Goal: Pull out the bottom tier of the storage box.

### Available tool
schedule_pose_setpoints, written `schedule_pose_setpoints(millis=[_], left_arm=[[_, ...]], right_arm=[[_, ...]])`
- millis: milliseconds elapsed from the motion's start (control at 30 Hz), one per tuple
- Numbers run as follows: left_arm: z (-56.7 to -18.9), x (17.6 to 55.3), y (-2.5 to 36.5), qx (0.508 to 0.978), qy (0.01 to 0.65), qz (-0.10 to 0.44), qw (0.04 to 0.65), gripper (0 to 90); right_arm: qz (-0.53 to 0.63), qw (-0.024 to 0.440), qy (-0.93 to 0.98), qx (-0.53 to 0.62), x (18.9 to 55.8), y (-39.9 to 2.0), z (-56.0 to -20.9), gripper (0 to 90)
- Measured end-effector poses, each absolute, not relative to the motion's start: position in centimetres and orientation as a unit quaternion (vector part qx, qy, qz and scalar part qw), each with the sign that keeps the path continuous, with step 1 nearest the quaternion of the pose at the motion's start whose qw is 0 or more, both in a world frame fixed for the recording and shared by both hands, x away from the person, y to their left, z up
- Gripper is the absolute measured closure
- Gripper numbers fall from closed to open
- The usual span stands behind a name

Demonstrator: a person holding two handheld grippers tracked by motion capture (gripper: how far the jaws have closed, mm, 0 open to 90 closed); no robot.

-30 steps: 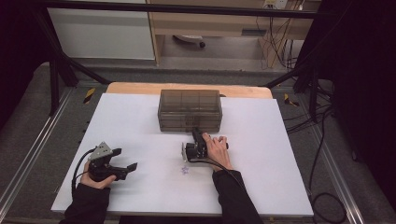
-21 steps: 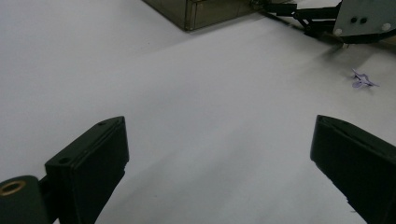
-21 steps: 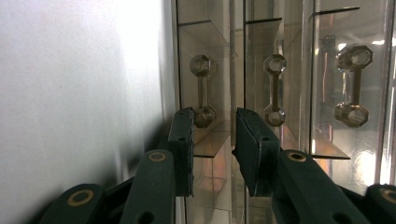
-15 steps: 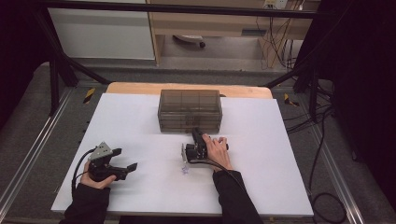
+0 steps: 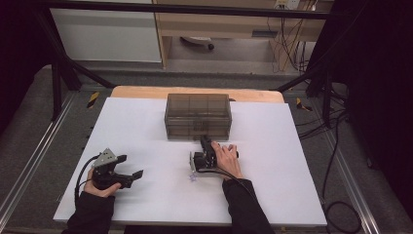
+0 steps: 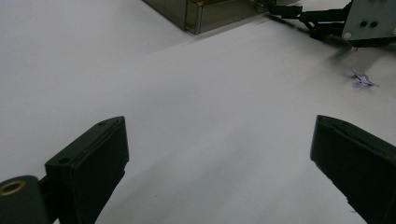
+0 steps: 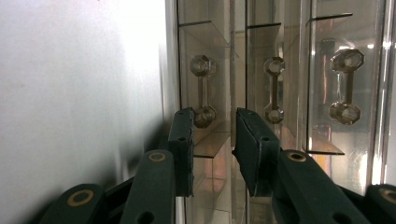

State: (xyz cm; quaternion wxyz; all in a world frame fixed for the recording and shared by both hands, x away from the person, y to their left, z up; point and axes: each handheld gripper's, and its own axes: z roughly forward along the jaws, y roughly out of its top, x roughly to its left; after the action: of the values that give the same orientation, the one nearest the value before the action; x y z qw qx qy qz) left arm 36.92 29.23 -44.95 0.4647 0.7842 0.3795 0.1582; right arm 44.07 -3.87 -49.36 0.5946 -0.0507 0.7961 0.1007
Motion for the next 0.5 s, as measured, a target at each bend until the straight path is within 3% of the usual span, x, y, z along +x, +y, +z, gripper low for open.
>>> schedule_pose_setpoints(millis=[500], left_arm=[[-44.94, 36.91, 29.23, 0.784, 0.379, 0.158, 0.465, 3.7]], right_arm=[[0.103, 0.592, 0.798, -0.051, 43.43, -3.96, -49.36, 68.6]])
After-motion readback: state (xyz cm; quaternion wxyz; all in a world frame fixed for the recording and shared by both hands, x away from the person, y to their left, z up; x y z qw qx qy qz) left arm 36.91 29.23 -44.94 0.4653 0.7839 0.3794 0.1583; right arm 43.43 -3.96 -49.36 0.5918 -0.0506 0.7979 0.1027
